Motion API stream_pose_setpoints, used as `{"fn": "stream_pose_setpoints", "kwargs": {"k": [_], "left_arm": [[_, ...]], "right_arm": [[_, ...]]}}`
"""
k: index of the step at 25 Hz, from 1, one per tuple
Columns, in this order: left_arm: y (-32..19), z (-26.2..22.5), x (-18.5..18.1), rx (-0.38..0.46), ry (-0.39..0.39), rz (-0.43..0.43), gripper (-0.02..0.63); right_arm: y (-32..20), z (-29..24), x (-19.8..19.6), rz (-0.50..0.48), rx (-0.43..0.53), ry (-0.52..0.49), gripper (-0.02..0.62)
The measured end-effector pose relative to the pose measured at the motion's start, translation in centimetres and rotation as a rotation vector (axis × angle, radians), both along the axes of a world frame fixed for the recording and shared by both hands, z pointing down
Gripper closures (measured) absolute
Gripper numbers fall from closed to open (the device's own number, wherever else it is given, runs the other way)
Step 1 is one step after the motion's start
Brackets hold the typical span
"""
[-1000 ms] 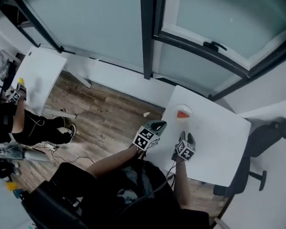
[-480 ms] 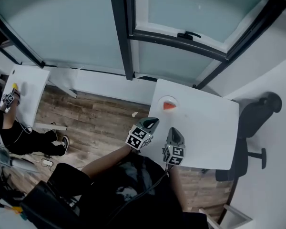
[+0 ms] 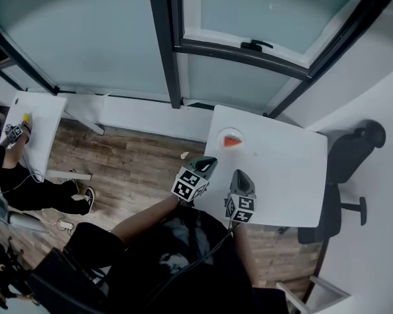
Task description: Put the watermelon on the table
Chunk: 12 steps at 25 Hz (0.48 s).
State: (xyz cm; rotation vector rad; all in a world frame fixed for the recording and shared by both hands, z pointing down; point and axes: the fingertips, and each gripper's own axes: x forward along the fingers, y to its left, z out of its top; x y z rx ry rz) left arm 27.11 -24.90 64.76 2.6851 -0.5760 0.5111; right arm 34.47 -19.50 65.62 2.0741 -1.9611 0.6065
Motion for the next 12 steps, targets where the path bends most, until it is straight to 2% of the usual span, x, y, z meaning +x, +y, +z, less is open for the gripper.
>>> {"fn": "stream_pose_setpoints", "kwargs": {"k": [12], "left_arm": [[-0.6, 0.6, -0.5, -0.009, -0.026, 0.022, 0.598]], "right_arm": [[-1.2, -0.5, -0.3, 0.005, -0.002, -0.022, 0.583]]}}
